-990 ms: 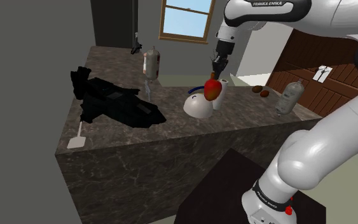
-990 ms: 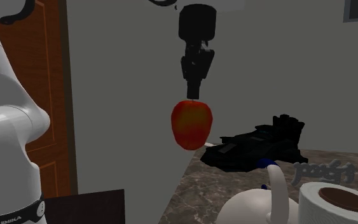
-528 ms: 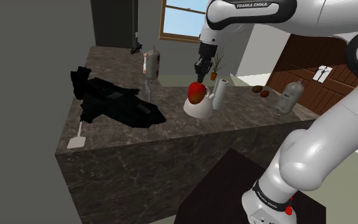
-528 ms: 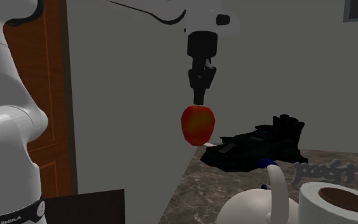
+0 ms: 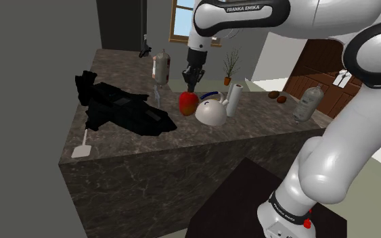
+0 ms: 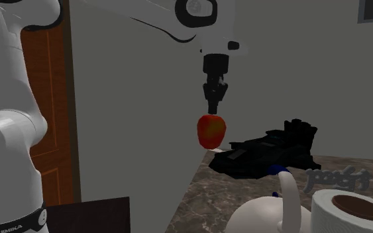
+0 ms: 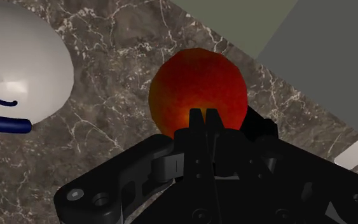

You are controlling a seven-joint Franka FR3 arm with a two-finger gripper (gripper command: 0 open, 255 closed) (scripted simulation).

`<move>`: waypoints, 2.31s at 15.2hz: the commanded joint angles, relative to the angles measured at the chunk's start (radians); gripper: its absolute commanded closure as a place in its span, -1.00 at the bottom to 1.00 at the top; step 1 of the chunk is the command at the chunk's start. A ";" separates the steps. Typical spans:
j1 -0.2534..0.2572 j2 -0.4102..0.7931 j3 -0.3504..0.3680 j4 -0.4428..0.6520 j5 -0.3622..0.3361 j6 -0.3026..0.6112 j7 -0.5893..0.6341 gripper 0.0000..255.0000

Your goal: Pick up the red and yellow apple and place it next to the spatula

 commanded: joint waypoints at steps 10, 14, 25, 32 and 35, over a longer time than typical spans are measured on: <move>0.101 0.265 0.096 0.260 0.019 0.018 0.193 1.00; 0.139 0.387 0.120 0.405 0.015 -0.001 0.257 1.00; 0.217 0.684 0.148 0.772 -0.001 -0.064 0.365 1.00; 0.217 0.679 0.148 0.669 0.000 0.034 0.359 1.00; 0.217 0.683 0.148 0.625 0.000 0.081 0.357 1.00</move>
